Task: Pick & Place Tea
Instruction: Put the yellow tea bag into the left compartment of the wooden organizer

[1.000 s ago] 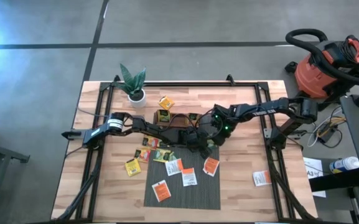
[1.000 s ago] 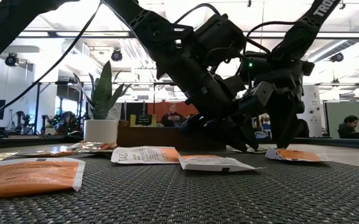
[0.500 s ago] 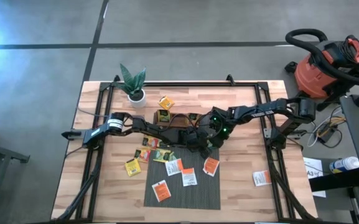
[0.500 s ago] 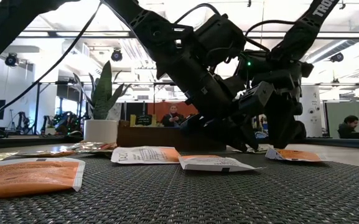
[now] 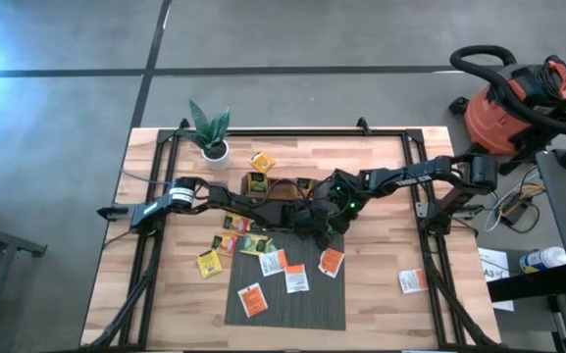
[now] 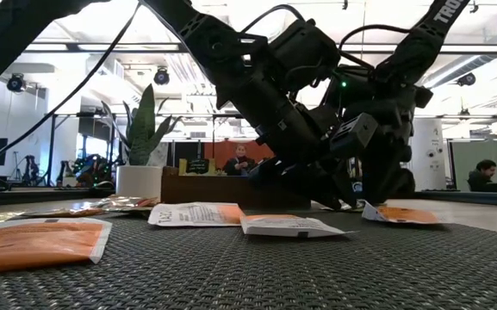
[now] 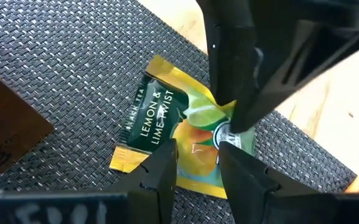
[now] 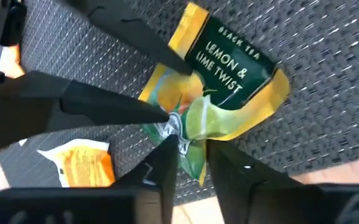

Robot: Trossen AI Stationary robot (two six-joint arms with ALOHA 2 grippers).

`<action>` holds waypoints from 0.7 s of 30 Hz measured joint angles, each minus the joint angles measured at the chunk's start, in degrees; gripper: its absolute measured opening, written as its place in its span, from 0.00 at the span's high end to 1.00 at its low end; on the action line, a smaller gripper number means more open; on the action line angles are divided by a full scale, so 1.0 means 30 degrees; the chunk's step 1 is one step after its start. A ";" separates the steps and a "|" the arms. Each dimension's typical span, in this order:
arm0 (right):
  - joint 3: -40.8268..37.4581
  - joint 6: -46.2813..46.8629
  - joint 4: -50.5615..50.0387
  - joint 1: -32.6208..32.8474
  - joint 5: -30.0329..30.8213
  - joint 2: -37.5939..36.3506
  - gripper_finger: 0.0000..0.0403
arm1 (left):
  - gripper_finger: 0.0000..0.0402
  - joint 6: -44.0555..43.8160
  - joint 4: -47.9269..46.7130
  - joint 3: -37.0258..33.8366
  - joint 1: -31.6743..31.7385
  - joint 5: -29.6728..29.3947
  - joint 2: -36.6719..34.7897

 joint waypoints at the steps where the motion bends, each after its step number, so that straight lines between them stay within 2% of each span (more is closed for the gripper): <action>1: 0.0000 -0.0034 0.0014 0.0000 0.0065 0.0021 0.83 | 0.70 0.0002 0.0006 0.0000 0.0000 0.0005 0.0000; 10: 0.0000 -0.0423 0.0108 0.0000 0.0602 -0.0008 0.97 | 0.70 -0.0078 0.0018 0.0000 0.0000 0.0015 -0.0071; 15: 0.0000 -0.0847 -0.0055 -0.0024 0.2157 -0.0775 0.98 | 0.70 -0.0016 -0.0385 -0.0064 -0.0151 -0.0167 -0.0781; 21: 0.0000 -0.1210 -0.0571 -0.0015 0.2407 -0.2305 0.98 | 0.70 0.0114 -0.1606 -0.0029 -0.0561 -0.1316 -0.2869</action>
